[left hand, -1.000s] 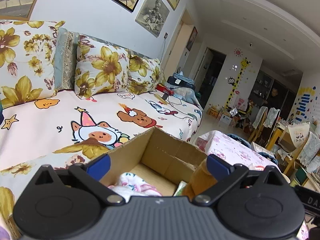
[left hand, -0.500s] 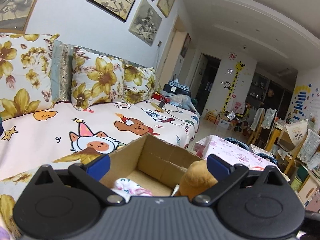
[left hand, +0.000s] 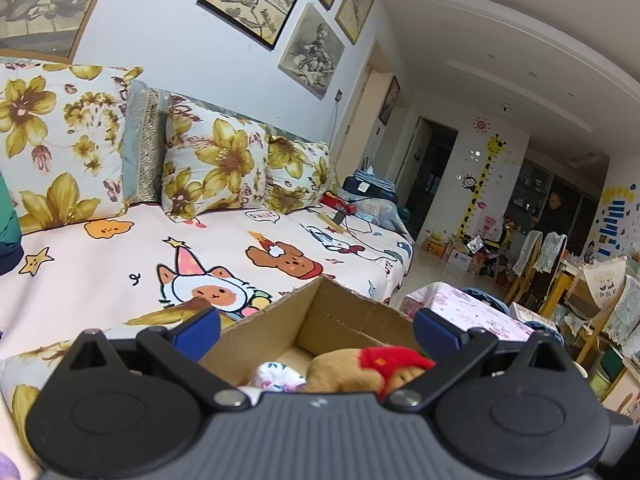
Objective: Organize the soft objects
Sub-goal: 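Move both open tools back over the remaining items on the table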
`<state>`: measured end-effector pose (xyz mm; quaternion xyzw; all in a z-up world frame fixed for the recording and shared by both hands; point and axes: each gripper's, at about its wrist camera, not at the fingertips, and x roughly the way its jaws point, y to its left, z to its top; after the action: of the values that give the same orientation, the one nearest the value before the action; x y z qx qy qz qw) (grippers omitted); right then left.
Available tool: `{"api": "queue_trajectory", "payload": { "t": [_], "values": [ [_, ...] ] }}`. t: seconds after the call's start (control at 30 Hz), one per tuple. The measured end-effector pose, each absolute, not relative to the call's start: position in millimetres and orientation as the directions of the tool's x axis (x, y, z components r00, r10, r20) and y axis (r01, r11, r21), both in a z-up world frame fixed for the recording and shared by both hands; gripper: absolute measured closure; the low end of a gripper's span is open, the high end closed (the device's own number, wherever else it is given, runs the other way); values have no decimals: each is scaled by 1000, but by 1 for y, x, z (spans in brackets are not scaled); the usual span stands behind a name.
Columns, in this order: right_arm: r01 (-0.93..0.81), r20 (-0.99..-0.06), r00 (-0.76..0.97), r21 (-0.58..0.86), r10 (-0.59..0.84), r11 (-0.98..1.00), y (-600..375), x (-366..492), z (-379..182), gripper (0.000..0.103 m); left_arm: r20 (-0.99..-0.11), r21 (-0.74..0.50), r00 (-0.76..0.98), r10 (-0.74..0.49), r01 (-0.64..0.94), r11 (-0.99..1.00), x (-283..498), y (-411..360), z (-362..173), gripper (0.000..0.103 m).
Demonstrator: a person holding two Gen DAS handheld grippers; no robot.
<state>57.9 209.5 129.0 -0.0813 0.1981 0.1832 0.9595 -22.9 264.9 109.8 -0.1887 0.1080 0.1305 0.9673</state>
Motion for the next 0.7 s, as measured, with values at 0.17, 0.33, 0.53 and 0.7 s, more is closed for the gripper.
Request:
{"api": "queue_trajectory", "payload": {
  "t": [0.17,0.33,0.53,0.7],
  "values": [
    [-369,-375,877,-126,300,921,207,51,132,3,-267,-334,942,206,-291,897,-23,263,108,1],
    [-315,-352,894,-54,277,948,180,45,137,3,-263,-319,945,196,-277,906,-23,258,109,1],
    [-262,-353,898,47,261,964,153,41,134,3,-256,-302,951,174,-249,920,-24,248,110,1],
    [-215,-351,905,109,240,971,132,31,128,3,-242,-273,958,152,-218,937,-26,233,111,1]
  ]
}}
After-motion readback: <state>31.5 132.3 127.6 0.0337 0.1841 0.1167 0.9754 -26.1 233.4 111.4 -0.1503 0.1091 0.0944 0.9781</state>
